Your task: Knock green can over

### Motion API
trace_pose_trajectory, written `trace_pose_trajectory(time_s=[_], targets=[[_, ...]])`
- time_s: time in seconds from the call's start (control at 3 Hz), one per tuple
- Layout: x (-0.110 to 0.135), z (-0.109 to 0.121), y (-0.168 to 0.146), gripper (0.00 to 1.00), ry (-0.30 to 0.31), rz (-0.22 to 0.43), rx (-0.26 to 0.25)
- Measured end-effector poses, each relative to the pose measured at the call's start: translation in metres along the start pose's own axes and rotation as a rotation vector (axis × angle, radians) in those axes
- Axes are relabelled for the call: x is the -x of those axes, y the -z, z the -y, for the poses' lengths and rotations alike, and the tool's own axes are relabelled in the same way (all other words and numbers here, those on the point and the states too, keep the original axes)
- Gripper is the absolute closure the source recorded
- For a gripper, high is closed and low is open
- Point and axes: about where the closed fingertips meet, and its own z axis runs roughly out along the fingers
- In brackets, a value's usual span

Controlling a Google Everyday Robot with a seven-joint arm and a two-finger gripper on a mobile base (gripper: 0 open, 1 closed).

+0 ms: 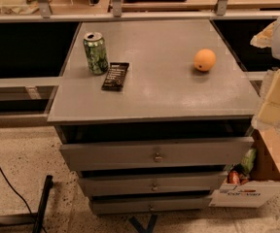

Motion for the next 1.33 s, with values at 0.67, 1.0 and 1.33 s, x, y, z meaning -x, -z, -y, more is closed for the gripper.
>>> trace_pose_trajectory(time_s=[0.67,1.0,1.33], targets=[[0.006,0.006,0.001,0.0,0.009,0.027,-0.014],[0.034,0.028,-0.013,0.0,0.043,0.098,-0.031],[0.078,0.053,-0.035,0.0,0.097,0.197,-0.019]])
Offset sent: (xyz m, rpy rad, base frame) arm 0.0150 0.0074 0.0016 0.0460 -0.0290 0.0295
